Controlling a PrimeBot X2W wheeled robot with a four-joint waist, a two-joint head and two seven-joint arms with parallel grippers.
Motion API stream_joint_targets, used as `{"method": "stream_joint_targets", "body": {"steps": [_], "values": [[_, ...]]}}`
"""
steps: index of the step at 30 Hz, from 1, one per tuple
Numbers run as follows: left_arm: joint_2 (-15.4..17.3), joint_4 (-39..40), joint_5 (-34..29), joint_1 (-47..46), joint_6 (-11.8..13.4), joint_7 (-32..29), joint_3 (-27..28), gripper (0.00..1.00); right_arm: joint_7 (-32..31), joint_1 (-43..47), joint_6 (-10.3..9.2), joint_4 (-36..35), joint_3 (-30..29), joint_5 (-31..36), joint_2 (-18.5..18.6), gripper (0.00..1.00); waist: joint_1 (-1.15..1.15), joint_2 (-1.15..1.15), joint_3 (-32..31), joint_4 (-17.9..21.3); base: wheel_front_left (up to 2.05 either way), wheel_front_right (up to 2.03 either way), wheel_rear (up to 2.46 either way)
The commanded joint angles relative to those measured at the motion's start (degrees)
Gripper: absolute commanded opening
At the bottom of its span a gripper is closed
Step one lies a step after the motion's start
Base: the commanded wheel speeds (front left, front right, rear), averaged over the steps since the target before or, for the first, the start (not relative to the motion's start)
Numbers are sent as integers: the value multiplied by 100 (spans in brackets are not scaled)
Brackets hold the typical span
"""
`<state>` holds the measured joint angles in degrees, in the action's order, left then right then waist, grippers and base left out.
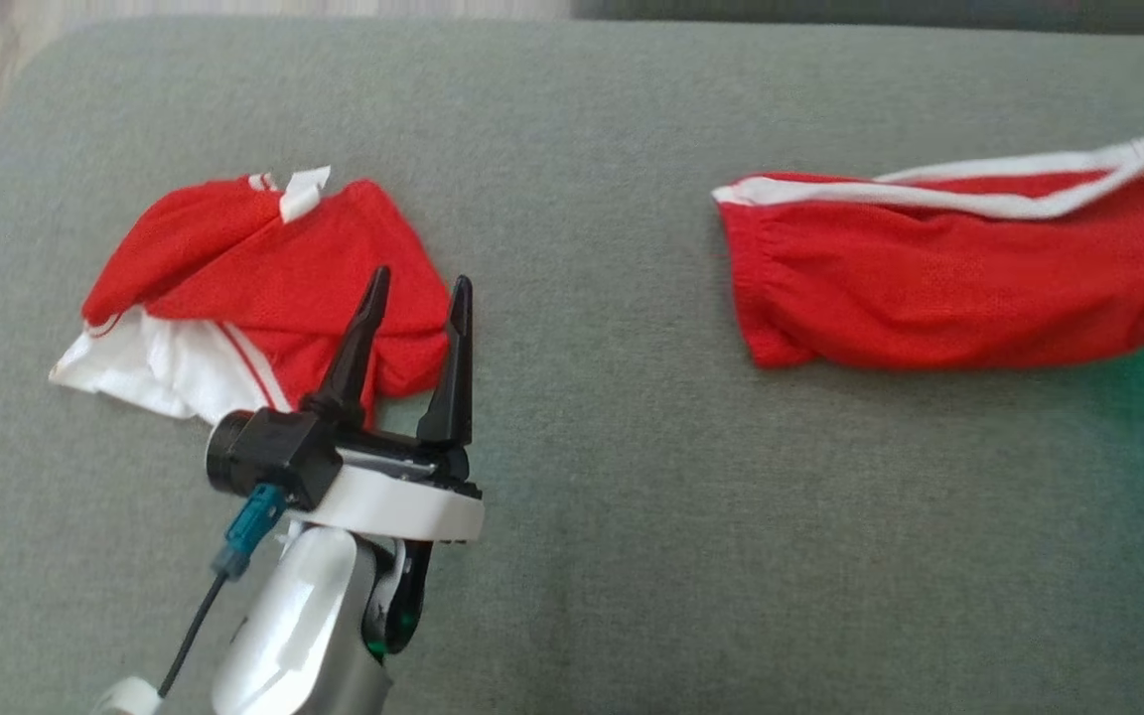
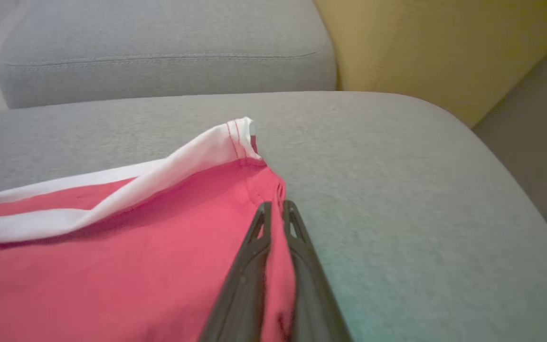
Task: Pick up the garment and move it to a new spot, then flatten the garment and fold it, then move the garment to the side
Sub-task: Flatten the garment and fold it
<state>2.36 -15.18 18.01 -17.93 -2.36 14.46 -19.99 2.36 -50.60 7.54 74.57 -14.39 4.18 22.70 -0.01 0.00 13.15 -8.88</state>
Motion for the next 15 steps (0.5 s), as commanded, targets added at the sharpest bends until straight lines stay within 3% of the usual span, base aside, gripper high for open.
{"method": "stream_joint_targets", "body": {"steps": [1, 8, 15], "values": [[52, 161, -60, -61, -14, 53, 242, 100, 106, 26, -5, -143, 9, -48, 118, 0, 1, 0, -117, 105, 0, 0, 0], [52, 167, -121, 17, -77, 53, 306, 100, 259, 445, -5, -130, -507, -48, 179, 0, 1, 0, -238, 141, 0, 0, 0], [52, 125, -196, 80, -133, 53, 391, 100, 540, 455, -5, -239, -680, 81, -152, 0, 1, 0, -327, 141, 0, 0, 0]]}}
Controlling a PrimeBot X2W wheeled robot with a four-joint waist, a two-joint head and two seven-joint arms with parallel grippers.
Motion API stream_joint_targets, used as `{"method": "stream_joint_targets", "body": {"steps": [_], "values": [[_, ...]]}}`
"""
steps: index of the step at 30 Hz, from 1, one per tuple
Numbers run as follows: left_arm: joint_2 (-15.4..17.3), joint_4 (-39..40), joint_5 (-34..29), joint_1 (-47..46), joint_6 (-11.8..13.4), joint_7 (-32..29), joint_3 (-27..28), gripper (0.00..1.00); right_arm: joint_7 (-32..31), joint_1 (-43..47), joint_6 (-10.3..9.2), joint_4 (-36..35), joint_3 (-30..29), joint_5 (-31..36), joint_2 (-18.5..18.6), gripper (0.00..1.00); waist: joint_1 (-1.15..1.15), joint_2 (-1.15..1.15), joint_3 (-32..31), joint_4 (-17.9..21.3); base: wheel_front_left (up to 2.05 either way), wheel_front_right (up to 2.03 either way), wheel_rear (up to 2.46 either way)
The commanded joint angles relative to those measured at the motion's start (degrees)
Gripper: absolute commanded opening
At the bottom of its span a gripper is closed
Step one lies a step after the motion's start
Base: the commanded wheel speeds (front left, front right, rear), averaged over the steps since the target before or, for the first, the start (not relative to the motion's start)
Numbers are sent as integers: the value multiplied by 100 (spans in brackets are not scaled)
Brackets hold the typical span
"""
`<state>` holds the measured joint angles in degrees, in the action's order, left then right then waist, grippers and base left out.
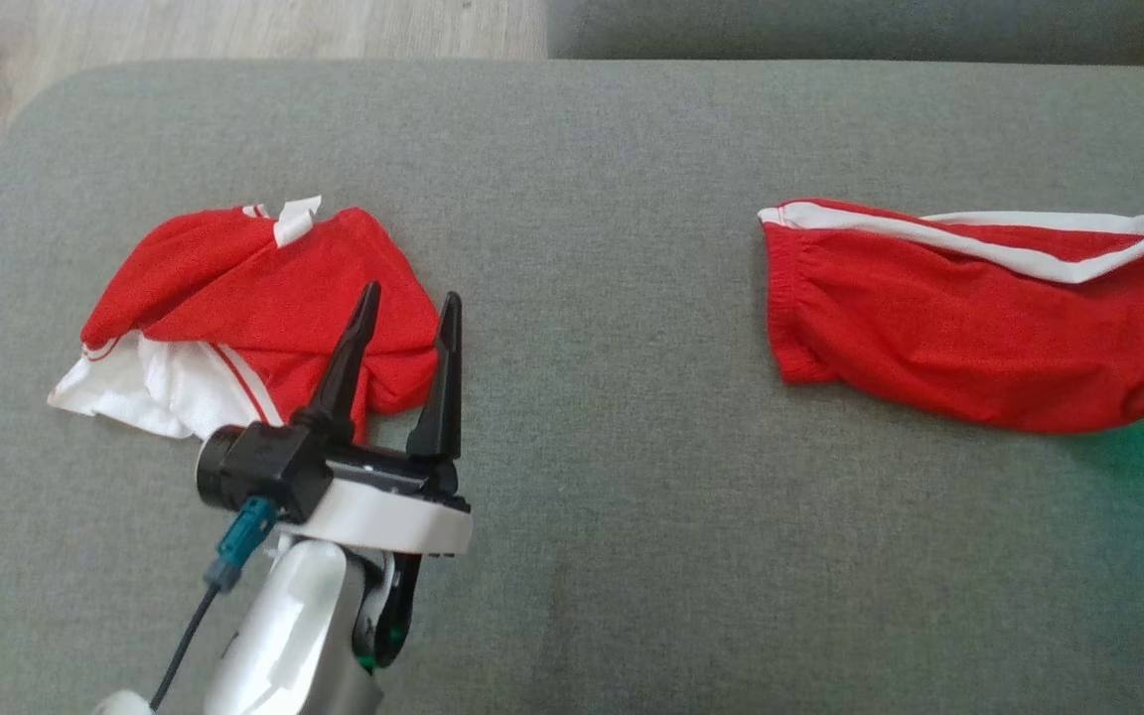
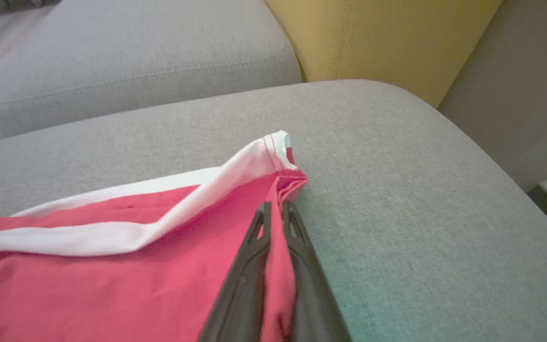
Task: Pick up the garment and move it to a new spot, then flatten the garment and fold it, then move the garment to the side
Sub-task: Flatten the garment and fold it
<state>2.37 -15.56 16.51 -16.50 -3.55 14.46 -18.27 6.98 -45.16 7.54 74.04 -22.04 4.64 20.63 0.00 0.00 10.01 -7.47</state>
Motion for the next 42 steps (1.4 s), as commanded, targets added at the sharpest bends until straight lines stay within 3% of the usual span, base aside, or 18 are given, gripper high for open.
{"method": "stream_joint_targets", "body": {"steps": [1, 10, 16, 21, 31, 40, 41, 42], "values": [[51, 154, -49, -52, -16, 53, 235, 100, 129, -95, -5, -207, 81, 53, 3, 0, 0, 0, -40, 2, 0, 0, 0], [51, 102, -64, 130, -31, 53, 353, 100, 639, -262, -5, -436, 401, -70, -743, 0, 0, 0, -444, 36, 0, 0, 0], [51, 102, -89, 272, -44, 53, 456, 100, 770, -257, -5, -690, 1064, -399, -1398, 0, 0, 0, -675, 0, 0, 0, 0], [51, 97, -106, 349, -63, 54, 499, 100, 793, -132, -5, -939, 1707, -813, -1670, 0, 0, 0, -769, -56, 0, 0, 0], [51, 63, -159, 443, -99, 54, 546, 100, 785, 574, -5, -1585, 3774, -2332, -1773, 0, 0, 0, -864, -242, 0, 0, 0], [51, 73, -160, 487, -89, 54, 579, 100, 589, 851, -5, -1310, 4888, -2723, -1774, 2, 0, 0, -842, -255, 0, 0, 0], [51, 72, -154, 493, -83, 54, 582, 100, 559, 861, -5, -1227, 4992, -2694, -1774, 99, 0, 0, -841, -237, 0, 0, 0], [51, 71, -145, 497, -78, 54, 581, 100, 545, 878, -5, -1182, 5079, -2714, -1774, 100, 0, 0, -843, -218, 0, 0, 0]]}}
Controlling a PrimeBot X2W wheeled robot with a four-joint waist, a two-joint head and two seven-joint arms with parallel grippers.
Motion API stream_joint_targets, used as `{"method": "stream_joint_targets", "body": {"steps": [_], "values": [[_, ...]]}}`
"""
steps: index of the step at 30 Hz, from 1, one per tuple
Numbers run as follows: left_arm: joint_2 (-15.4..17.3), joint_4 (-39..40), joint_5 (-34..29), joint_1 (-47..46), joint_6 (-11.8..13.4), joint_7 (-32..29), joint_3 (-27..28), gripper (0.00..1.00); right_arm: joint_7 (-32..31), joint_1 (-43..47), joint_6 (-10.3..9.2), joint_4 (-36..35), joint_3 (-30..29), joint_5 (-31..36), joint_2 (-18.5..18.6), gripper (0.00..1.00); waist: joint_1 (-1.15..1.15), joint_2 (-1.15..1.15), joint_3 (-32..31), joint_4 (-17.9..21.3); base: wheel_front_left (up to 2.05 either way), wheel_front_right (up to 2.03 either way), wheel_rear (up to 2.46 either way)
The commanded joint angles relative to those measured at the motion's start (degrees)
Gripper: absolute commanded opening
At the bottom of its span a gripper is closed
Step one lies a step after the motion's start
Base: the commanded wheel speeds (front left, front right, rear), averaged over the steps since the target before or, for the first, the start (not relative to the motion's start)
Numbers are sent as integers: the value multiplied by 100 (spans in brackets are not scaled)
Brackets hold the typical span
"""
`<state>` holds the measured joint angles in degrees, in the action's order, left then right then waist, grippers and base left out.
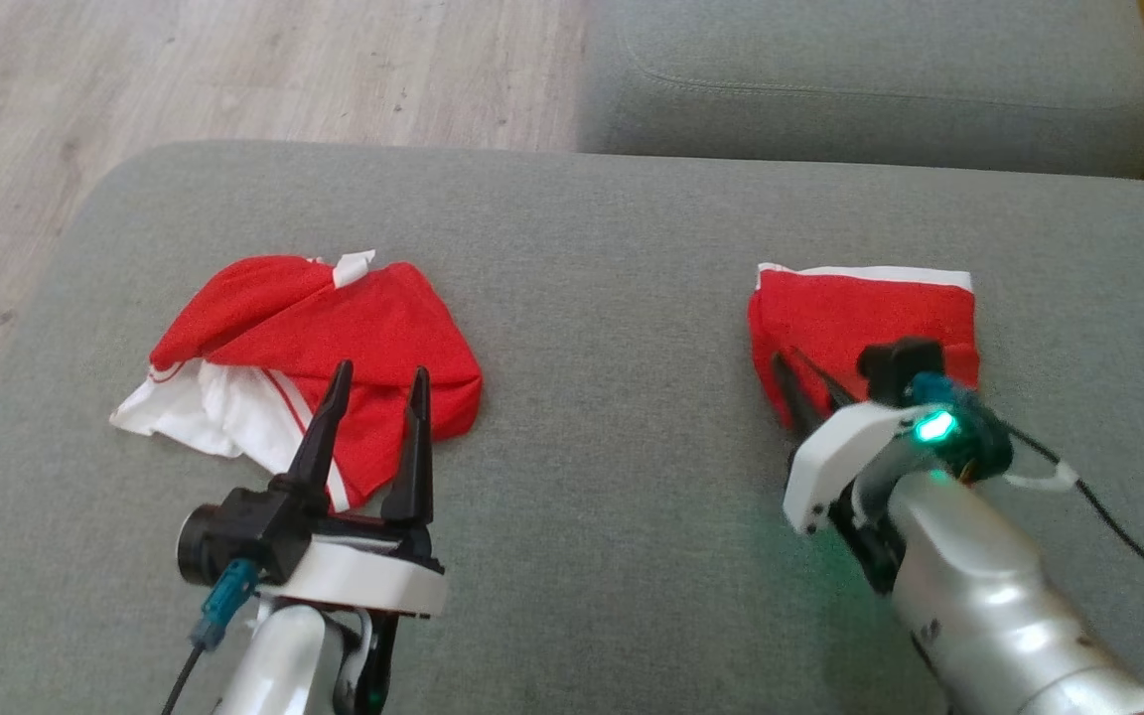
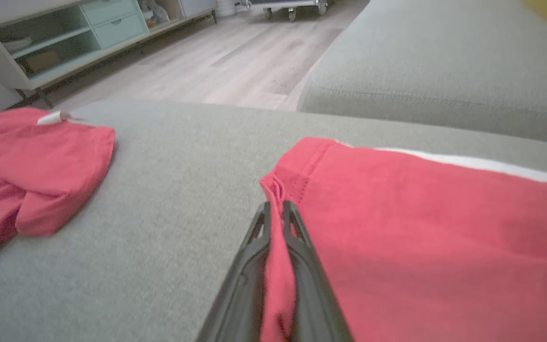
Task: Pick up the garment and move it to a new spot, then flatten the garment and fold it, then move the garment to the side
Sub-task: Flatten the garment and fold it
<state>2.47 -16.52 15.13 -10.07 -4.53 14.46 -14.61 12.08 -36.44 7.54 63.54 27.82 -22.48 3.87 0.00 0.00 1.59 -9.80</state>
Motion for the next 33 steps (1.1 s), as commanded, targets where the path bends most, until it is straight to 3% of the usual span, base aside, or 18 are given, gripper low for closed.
{"method": "stream_joint_targets", "body": {"steps": [1, 5, 10, 12, 14, 17, 21, 25, 33], "values": [[41, 167, 4, -145, 24, 54, 209, 100, 19, 32, -5, -123, 196, -43, -99, 100, 0, 0, -4, 36, 0, 0, 0], [41, 187, 16, -145, 46, 54, 230, 100, 66, 36, -5, -224, 500, -208, -99, 100, 0, 0, -14, 205, 0, 0, 0], [41, 248, 6, -167, 39, 54, 298, 100, 264, -120, -5, -408, 186, -274, -14, 100, 0, 0, -52, 490, 0, 0, 0], [41, 279, 4, -170, 36, 54, 325, 100, 284, -162, -5, -638, -72, -173, 116, 100, 0, 0, -59, 622, 0, 0, 0], [41, 321, 1, -184, 29, 54, 341, 100, 289, -34, -5, -1335, -701, 219, 376, 100, 0, 0, -69, 807, 0, 0, 0], [41, 360, 6, -198, 17, 54, 352, 100, 290, 337, -5, -2089, -1448, 728, 482, 100, 0, 0, -75, 974, 0, 0, 0], [41, 372, 11, -206, 2, 54, 366, 100, 290, 786, -5, -2831, -1994, 1426, 478, 100, 0, 0, -64, 1130, 0, 0, 0], [41, 310, 17, -190, -17, 54, 375, 100, 291, 1456, -5, -3662, -2521, 2065, 217, 100, 0, 0, -58, 1277, 0, 0, 0], [41, 300, 71, -135, -17, 54, 321, 100, 291, 2183, -5, -4301, -2830, 2363, -67, 100, 0, 0, 28, 1350, 0, 0, 0]]}}
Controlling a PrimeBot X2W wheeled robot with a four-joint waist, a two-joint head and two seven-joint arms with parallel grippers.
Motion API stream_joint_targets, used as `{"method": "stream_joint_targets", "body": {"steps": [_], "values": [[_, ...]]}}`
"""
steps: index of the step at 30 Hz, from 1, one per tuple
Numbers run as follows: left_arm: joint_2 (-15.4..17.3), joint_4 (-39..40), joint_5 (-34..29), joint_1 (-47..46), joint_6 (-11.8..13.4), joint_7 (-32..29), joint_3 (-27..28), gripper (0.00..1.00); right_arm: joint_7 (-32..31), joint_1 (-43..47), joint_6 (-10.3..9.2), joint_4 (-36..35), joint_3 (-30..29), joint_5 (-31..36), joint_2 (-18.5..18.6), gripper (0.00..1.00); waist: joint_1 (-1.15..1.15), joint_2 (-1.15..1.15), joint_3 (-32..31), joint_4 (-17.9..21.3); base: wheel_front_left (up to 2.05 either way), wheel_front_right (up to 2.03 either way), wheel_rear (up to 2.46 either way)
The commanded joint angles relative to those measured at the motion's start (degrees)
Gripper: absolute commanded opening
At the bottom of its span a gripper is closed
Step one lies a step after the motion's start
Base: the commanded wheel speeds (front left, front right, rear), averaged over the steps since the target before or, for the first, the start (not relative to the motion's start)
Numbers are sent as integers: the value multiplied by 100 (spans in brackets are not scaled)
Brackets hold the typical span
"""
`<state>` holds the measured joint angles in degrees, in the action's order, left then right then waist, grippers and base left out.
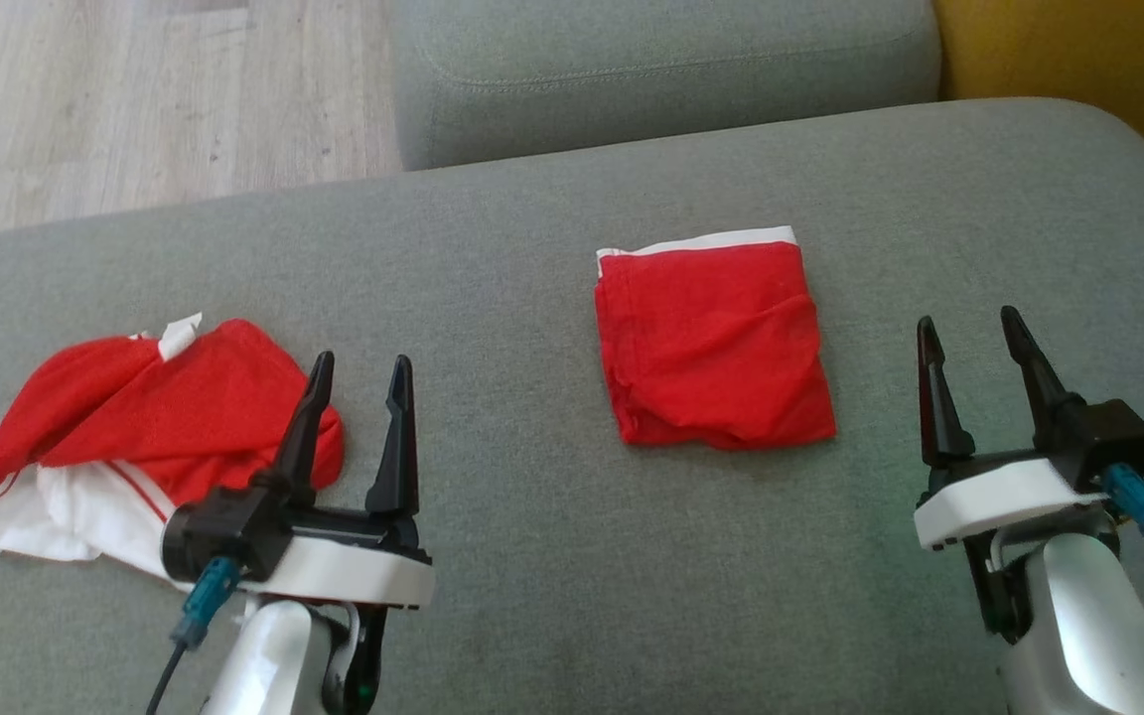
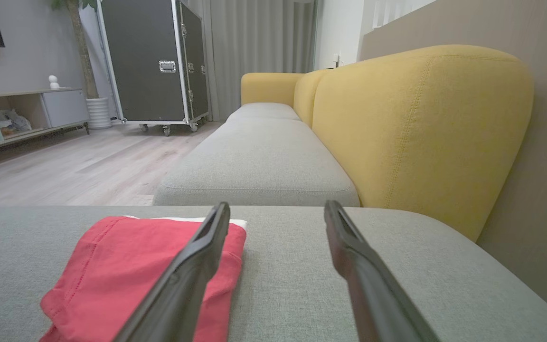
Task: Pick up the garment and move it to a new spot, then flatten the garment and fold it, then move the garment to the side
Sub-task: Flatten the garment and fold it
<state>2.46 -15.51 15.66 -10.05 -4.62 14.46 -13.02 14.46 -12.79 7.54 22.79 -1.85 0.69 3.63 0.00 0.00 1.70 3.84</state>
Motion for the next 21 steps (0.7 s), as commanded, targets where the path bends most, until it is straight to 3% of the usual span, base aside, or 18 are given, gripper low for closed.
{"method": "stream_joint_targets", "body": {"steps": [1, 4, 5, 6, 12, 21], "values": [[42, 207, 21, -143, -11, 54, 147, 100, 53, -172, -5, -251, 151, 50, -52, 100, 0, 0, 43, -30, 0, 0, 0], [42, 232, 16, -193, -20, 54, 102, 100, 53, -201, -5, -301, 174, 14, -67, 100, 0, 0, 151, -120, 0, 0, 0], [42, 242, 12, -217, -23, 54, 85, 100, 53, -226, -5, -290, 187, 0, -69, 36, 0, 0, 203, -164, 0, 0, 0], [42, 251, 7, -245, -26, 54, 69, 100, 53, -269, -5, -290, 212, -5, -70, 0, 0, 0, 260, -212, 0, 0, 0], [42, 324, -12, -476, -32, 54, -49, 100, 53, -802, -5, 123, 319, -30, -74, 0, 0, 0, 753, -557, 0, 0, 0], [42, 313, 72, -839, -19, 54, -365, 100, -36, -2112, -5, 1907, -154, 544, 100, 0, 0, 0, 1312, -1148, 0, 0, 0]]}}
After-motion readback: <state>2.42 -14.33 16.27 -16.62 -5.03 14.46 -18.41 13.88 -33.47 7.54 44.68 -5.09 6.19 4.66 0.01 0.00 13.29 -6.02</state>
